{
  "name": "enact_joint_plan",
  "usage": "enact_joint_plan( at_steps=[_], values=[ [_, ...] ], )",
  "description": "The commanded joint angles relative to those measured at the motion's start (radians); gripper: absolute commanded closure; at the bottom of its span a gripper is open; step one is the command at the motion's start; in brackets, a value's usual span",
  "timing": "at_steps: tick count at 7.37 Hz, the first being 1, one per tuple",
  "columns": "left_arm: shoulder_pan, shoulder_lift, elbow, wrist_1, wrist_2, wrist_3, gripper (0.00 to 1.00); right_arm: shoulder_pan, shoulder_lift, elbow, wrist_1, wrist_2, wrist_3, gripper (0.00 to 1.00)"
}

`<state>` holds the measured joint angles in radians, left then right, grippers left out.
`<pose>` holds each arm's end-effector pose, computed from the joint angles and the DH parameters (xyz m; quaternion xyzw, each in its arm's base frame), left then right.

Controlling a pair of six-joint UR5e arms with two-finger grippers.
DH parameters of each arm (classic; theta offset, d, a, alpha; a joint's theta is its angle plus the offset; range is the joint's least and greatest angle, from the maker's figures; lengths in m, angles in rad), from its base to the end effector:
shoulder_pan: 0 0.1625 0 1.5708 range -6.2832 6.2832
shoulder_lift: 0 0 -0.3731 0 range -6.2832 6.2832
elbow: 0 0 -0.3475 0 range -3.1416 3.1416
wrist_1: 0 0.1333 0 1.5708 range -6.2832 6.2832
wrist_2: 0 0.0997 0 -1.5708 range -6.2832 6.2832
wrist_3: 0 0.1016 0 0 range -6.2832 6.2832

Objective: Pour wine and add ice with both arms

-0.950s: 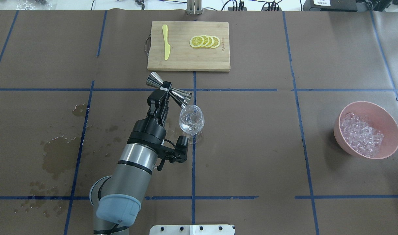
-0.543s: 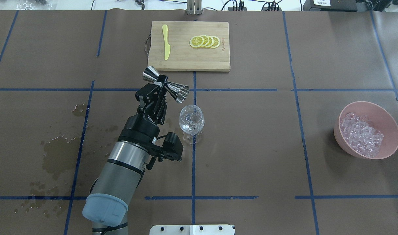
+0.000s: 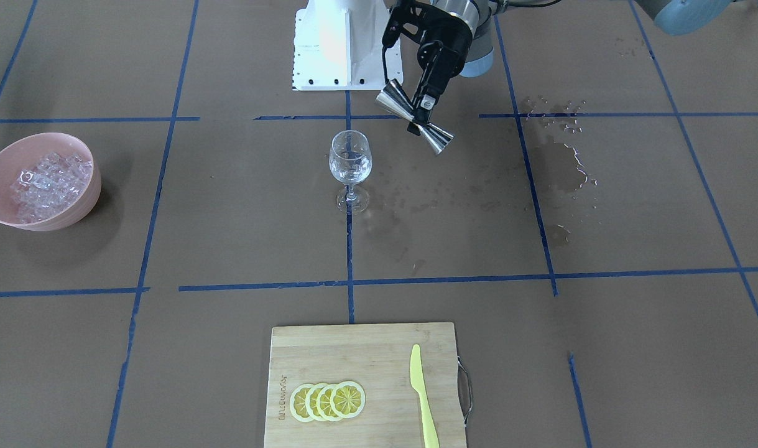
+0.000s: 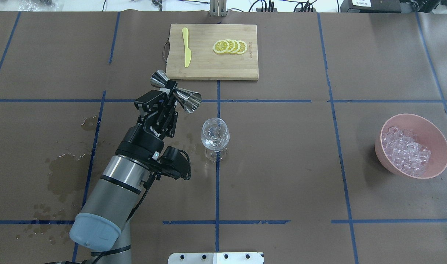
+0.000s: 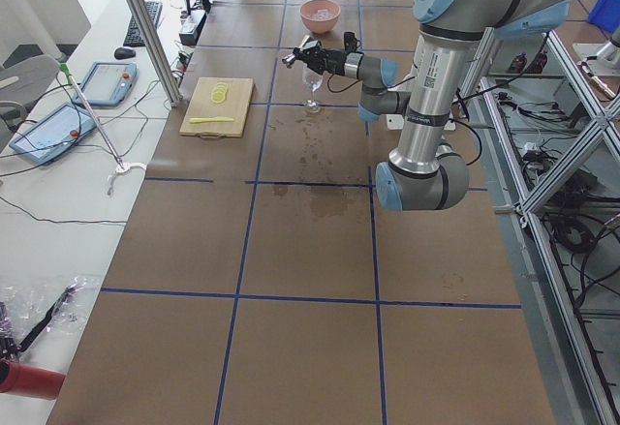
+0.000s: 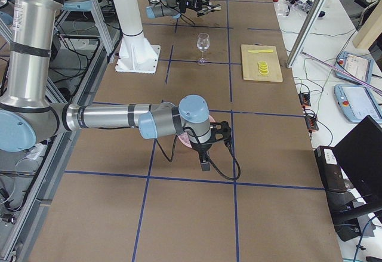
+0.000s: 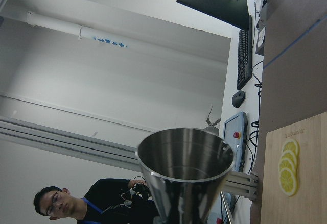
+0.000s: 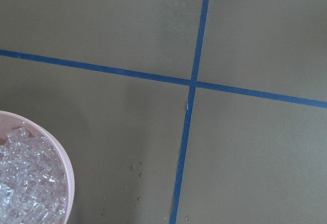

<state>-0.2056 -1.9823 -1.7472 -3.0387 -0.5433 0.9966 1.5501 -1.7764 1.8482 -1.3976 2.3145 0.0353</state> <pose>0.3842 -0.3051 0.1990 0.7796 -0.1129 0.2562 0.5602 0.0565 -0.3865 0.5512 0.1037 -0.3637 -0.0376 0.9250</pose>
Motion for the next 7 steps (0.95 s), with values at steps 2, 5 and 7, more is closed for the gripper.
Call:
enact_joint_plan(
  at_steps=[2, 5, 7],
  values=[
    [-0.001, 0.242, -0.009, -0.238, -0.064, 0.001, 1.0, 0.001, 0.0, 0.0, 0.0, -0.001, 0.0, 0.0],
    [-0.001, 0.489, -0.009, -0.478, -0.096, -0.001, 1.0, -0.001, 0.0, 0.002, 0.0, -0.001, 0.0, 0.0],
    [0.002, 0.592, 0.006, -0.633, -0.099, -0.019, 1.0, 0.001, 0.0, 0.003, 0.0, 0.0, 0.0, 0.0]
  ],
)
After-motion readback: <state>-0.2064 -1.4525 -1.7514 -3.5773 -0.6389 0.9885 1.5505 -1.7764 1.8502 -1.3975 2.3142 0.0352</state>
